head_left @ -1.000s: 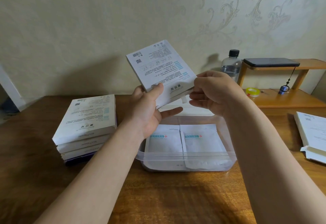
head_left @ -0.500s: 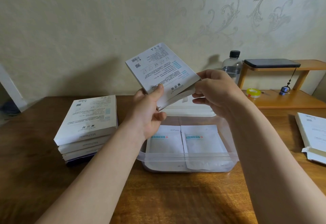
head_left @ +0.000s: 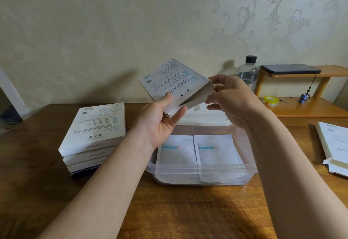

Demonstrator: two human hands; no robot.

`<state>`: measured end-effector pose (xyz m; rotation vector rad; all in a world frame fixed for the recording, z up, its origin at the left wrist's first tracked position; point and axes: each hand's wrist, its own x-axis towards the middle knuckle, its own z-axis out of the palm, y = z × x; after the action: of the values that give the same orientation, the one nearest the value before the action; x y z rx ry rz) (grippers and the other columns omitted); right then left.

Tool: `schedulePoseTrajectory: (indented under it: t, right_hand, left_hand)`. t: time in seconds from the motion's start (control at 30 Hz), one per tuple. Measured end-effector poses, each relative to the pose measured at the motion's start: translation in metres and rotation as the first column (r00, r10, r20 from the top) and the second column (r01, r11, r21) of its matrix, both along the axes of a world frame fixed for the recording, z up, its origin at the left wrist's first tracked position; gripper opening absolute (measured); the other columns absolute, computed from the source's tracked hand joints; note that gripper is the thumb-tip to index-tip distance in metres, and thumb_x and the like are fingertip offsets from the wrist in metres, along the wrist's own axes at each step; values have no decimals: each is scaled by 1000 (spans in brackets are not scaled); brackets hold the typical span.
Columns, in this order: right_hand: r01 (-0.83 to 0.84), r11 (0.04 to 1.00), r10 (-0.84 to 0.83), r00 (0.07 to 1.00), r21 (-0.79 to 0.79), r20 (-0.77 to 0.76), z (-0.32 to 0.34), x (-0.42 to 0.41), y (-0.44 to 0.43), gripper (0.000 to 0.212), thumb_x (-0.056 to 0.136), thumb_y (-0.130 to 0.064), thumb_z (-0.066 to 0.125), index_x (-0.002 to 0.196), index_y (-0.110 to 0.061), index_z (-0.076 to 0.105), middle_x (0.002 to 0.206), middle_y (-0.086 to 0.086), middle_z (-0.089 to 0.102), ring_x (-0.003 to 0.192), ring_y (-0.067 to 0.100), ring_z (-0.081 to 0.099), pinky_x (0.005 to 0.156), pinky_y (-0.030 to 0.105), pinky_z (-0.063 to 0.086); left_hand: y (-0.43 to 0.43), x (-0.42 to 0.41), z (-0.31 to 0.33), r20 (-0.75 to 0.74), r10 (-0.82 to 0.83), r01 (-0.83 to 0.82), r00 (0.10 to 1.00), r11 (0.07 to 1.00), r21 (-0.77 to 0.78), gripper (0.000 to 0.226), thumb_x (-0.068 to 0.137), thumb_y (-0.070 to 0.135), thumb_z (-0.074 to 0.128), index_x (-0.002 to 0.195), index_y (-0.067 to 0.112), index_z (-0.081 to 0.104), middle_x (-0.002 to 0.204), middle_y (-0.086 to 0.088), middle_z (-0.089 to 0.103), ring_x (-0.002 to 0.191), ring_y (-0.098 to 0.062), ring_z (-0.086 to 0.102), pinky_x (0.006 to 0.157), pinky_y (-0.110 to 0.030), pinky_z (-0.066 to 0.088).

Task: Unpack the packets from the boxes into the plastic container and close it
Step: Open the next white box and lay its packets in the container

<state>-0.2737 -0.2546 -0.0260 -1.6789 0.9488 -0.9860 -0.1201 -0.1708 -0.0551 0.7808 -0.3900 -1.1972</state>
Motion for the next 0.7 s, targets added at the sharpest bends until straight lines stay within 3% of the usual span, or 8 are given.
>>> schedulePoseTrajectory:
  t: [0.07, 0.2, 0.27, 0.4, 0.5, 0.6, 0.63, 0.7]
  right_hand:
    - [-27, 1000, 27, 999, -9, 19, -1, -3, 0, 38, 83, 20, 50, 110, -4, 64, 103, 27, 67, 81, 25, 61, 85, 45, 56]
    - [-82, 996, 81, 994, 17, 80, -3, -7, -5, 40, 82, 22, 50, 111, -3, 64, 91, 19, 65, 78, 24, 60, 72, 31, 53]
    - [-102, 994, 95, 987, 46, 132, -5, -8, -8, 44, 80, 24, 49, 114, 0, 63, 87, 17, 64, 77, 22, 60, 70, 29, 52]
    - [-78, 996, 72, 987, 38, 140, -7, -10, -11, 42, 81, 25, 48, 109, -1, 65, 83, 10, 64, 78, 20, 60, 77, 34, 52]
    - [-65, 997, 60, 994, 47, 90, -5, -10, -10, 34, 86, 12, 46, 104, -4, 70, 93, 13, 69, 82, 22, 62, 76, 35, 52]
    - [-92, 988, 78, 990, 121, 114, 0, -10, -7, 18, 94, -14, 55, 93, -8, 72, 89, 10, 70, 79, 24, 62, 74, 39, 51]
    - [-87, 989, 76, 993, 116, 95, 0, -10, -7, 16, 95, -21, 60, 94, -9, 71, 89, 10, 70, 79, 24, 62, 74, 40, 52]
    - [-56, 997, 54, 998, 54, 23, -3, -9, -8, 16, 91, -21, 70, 101, -9, 70, 96, 12, 71, 79, 21, 65, 77, 40, 57]
  left_hand:
    - [0, 1, 0, -23, -10, 10, 1000, 1000, 2, 33, 102, 11, 58, 135, 16, 60, 115, -12, 73, 112, -31, 69, 45, -20, 56]
    - [5, 0, 3, -43, -36, 35, 998, 999, -29, 30, 103, 10, 55, 132, 14, 62, 87, -6, 79, 65, -14, 75, 44, -16, 55]
    - [5, 1, 3, -62, -77, 75, 995, 997, -28, 33, 104, 13, 53, 135, 9, 60, 92, -7, 79, 69, -16, 76, 41, -14, 52]
    - [2, 9, -2, -110, -183, 185, 977, 983, 2, 37, 106, 21, 48, 137, 2, 57, 134, -18, 65, 101, -37, 73, 37, -11, 47]
    - [-1, 8, -3, -50, -152, 154, 987, 988, 28, 37, 106, 23, 49, 139, 10, 57, 132, -13, 67, 104, -28, 74, 32, -8, 39]
    - [-5, 7, -5, 41, -96, 94, 995, 994, 59, 38, 103, 25, 55, 140, 18, 58, 130, -8, 70, 130, -20, 58, 30, -8, 32]
    - [-6, 7, -6, 65, -78, 74, 995, 995, 65, 37, 102, 25, 58, 138, 20, 59, 128, -7, 71, 129, -17, 56, 30, -9, 31]
    - [-6, 4, -5, 115, -52, 43, 992, 996, 82, 29, 100, 26, 62, 129, 22, 65, 116, -2, 75, 99, -9, 63, 31, -9, 29]
